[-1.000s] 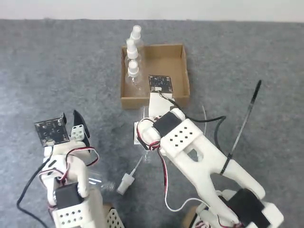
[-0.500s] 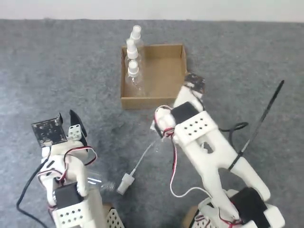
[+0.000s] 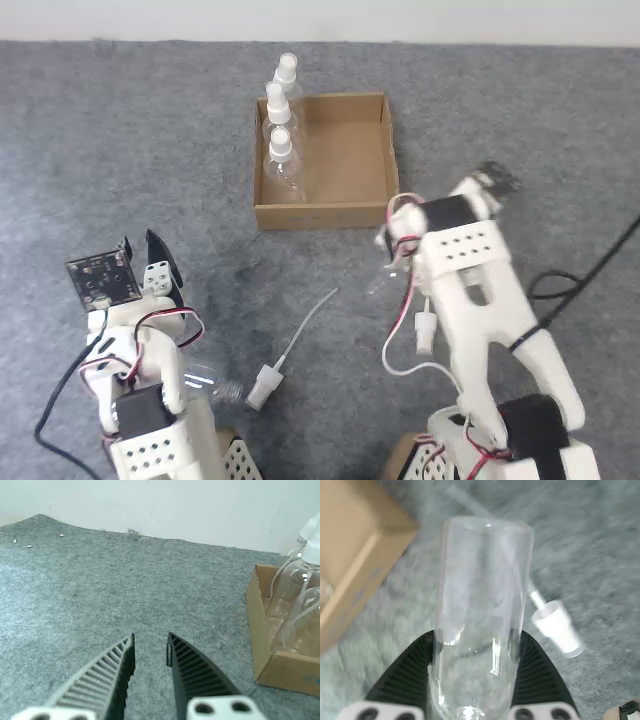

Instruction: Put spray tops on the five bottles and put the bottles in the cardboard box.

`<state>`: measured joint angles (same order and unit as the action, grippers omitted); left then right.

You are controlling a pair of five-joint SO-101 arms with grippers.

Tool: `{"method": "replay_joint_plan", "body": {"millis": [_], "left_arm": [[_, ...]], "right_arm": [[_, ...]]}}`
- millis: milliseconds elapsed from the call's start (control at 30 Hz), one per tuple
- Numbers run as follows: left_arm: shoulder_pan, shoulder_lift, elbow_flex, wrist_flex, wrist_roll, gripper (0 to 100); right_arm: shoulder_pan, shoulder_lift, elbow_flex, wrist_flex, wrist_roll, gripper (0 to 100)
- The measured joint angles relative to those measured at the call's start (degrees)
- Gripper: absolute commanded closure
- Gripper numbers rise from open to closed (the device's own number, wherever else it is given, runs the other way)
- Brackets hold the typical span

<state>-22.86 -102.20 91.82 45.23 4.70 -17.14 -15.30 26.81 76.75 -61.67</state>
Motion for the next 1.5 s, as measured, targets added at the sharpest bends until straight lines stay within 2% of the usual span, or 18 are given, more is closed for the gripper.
{"method": "replay_joint_plan", "body": {"millis": [167, 300, 467, 800, 1000, 1267, 1500], "left_arm": [[0.0, 0.0, 0.0, 0.0, 0.0, 90], [0.0, 0.0, 0.0, 0.0, 0.0, 90], [0.0, 0.0, 0.0, 0.0, 0.0, 90], [0.0, 0.0, 0.0, 0.0, 0.0, 90], [0.0, 0.0, 0.0, 0.0, 0.0, 90], [0.0, 0.0, 0.0, 0.0, 0.0, 90], [0.0, 0.0, 0.0, 0.0, 0.0, 90]], "right_arm": [[7.8, 0.0, 1.5, -0.9, -0.1, 99.1], [10.9, 0.0, 6.4, -4.5, -0.1, 98.5], [14.3, 0.0, 9.8, -9.8, -0.2, 88.1], [13.8, 0.0, 16.0, -21.5, -0.2, 85.0], [10.0, 0.0, 17.1, -21.6, -3.4, 84.6], [8.8, 0.0, 17.1, -21.6, -5.6, 69.5], [8.9, 0.0, 17.1, -21.6, -5.6, 69.4]]}}
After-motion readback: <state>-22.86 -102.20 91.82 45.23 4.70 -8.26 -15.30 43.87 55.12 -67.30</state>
